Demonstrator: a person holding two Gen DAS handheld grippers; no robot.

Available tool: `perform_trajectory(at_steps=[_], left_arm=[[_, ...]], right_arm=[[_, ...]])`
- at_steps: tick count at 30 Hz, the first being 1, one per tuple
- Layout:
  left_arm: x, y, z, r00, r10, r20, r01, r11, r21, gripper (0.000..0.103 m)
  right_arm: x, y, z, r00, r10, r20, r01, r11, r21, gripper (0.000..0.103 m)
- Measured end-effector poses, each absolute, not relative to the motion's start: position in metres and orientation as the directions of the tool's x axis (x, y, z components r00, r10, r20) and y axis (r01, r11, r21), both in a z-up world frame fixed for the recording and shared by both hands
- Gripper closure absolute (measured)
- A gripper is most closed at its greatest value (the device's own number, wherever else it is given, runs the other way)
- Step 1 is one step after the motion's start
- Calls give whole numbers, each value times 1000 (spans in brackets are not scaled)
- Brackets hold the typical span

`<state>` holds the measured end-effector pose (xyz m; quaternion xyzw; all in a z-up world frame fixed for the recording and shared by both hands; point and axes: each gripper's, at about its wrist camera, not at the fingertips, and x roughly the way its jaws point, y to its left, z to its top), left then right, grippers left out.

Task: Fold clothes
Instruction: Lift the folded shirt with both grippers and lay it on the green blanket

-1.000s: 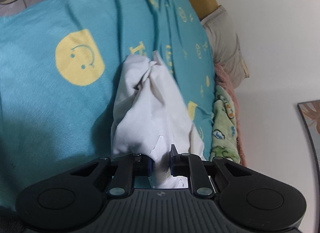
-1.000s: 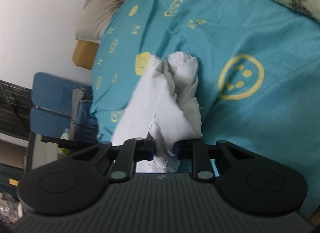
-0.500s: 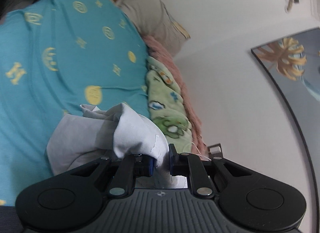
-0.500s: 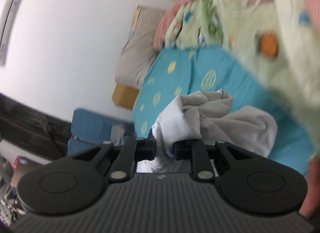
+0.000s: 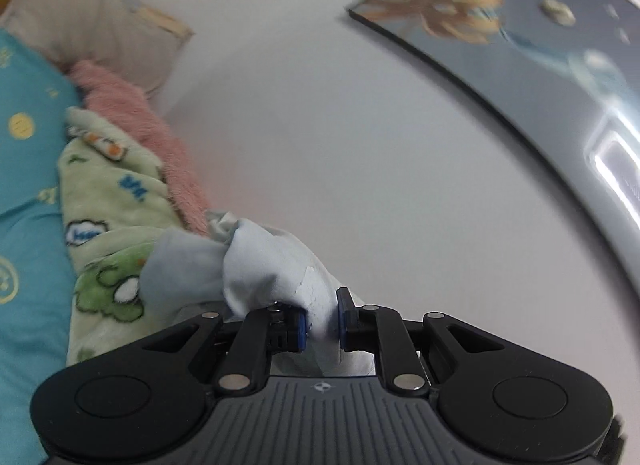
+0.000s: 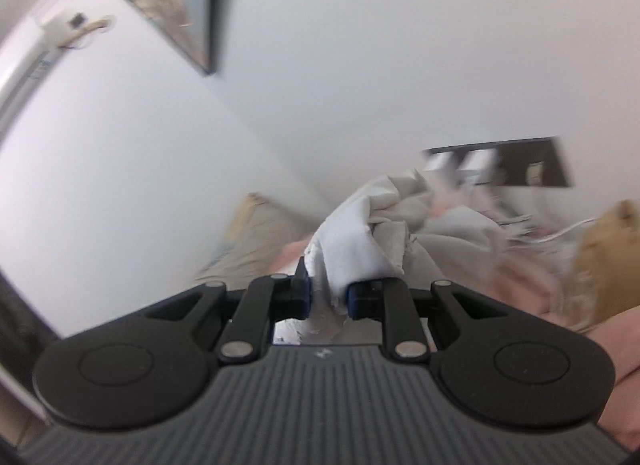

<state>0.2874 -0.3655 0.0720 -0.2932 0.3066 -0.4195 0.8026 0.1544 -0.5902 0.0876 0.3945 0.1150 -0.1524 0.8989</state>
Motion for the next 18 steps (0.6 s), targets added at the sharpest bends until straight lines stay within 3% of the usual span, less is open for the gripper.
perform_trajectory(at_steps=[3, 6, 10, 14, 15, 16, 17, 18], left_arm=[[269, -390, 19, 393, -841, -371, 560, 539, -629, 86], [245, -391, -37, 346, -787, -511, 610, 603, -515, 86], [222, -382, -61, 361, -757, -545, 625, 630, -462, 79], [215, -373, -38, 387, -715, -583, 634, 665, -395, 52], [211, -369, -30, 394, -709, -585, 642, 668, -376, 43], [202, -358, -17, 412, -703, -580, 649, 673, -355, 36], [193, -348, -4, 442, -698, -563, 657, 680, -327, 19], [184, -343, 7, 476, -693, -541, 665, 687, -294, 8]], right_arm=[[141, -593, 43, 873, -221, -435, 460, 671, 581, 83], [126, -588, -18, 800, -165, -576, 526, 654, 543, 82], [110, -577, -56, 773, -152, -616, 548, 650, 527, 80], [98, -568, -40, 753, -178, -634, 574, 649, 500, 75], [95, -567, -35, 747, -176, -641, 580, 644, 499, 69], [91, -565, -29, 745, -172, -645, 581, 643, 500, 55], [85, -560, -19, 753, -164, -637, 567, 652, 503, 43], [79, -554, -11, 767, -158, -622, 548, 667, 505, 23]])
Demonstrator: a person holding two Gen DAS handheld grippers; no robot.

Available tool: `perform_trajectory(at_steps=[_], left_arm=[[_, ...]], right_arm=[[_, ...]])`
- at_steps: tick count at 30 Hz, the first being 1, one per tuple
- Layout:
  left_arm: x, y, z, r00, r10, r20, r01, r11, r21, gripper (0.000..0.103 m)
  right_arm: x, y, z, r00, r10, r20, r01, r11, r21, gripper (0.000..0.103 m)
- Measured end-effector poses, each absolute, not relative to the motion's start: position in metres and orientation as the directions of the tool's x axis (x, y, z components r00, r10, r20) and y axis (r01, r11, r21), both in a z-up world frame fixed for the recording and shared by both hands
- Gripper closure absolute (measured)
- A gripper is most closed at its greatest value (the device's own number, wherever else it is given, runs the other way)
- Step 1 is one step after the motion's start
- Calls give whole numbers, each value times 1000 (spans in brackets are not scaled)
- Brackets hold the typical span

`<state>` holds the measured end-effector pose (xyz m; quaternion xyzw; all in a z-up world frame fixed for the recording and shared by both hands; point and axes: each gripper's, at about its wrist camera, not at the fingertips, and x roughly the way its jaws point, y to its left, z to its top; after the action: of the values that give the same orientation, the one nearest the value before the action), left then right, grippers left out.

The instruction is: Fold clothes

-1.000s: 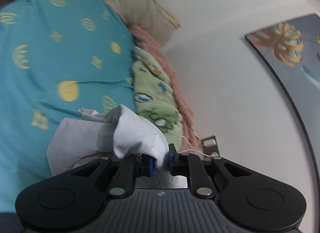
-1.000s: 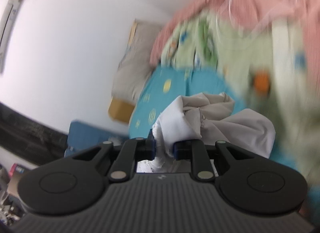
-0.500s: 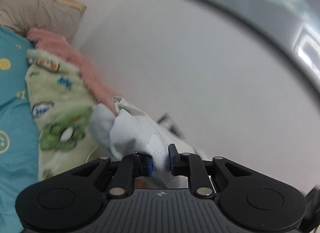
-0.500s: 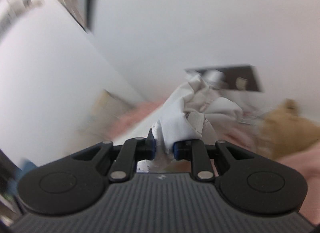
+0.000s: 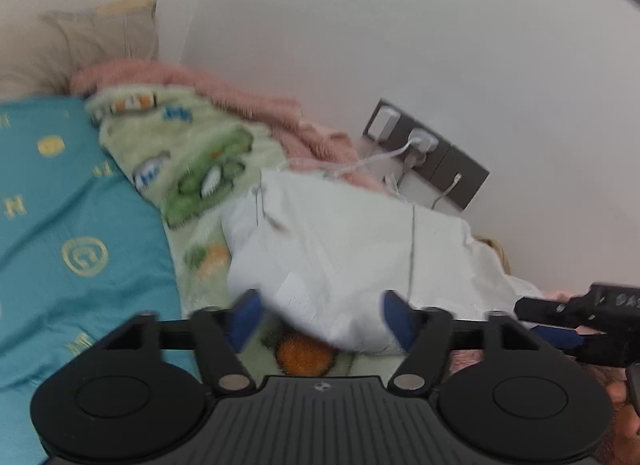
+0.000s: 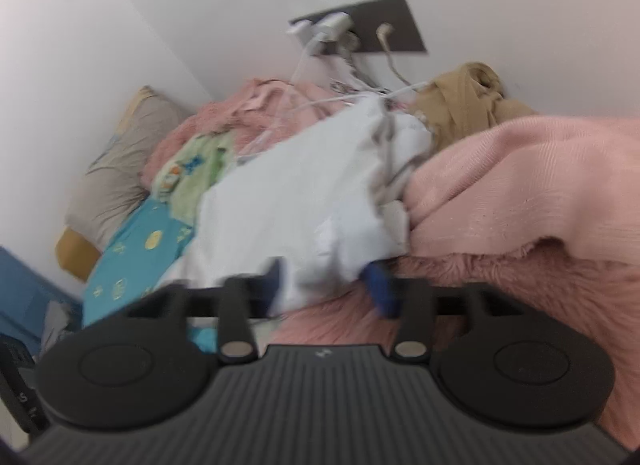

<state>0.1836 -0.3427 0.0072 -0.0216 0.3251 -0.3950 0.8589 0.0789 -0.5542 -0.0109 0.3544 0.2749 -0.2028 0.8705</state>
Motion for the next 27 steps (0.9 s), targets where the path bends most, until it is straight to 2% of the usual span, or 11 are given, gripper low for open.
perform_trajectory(at_steps=[1, 2, 12, 18, 22, 27], left_arm=[[172, -336, 19, 499, -692, -522, 673, 689, -269, 5], [160, -328, 31, 516, -693, -503, 682, 688, -249, 3], [28, -252, 104, 667, -658, -351, 672, 734, -99, 0], [-36, -205, 117, 673, -678, -296, 688, 721, -86, 1], [-68, -178, 120, 709, -656, -258, 673, 739, -28, 1], [-89, -147, 120, 711, -669, -217, 674, 736, -61, 1]], right_arm=[[73, -548, -2, 778, -158, -608, 531, 683, 502, 15], [67, -541, 8, 785, -172, -595, 521, 703, 484, 14], [-19, -445, 75, 853, -259, -454, 420, 856, 301, 13], [-74, -395, 87, 880, -292, -376, 397, 886, 241, 13], [-102, -368, 86, 901, -292, -321, 372, 900, 225, 13], [-117, -340, 83, 914, -296, -277, 355, 915, 192, 13]])
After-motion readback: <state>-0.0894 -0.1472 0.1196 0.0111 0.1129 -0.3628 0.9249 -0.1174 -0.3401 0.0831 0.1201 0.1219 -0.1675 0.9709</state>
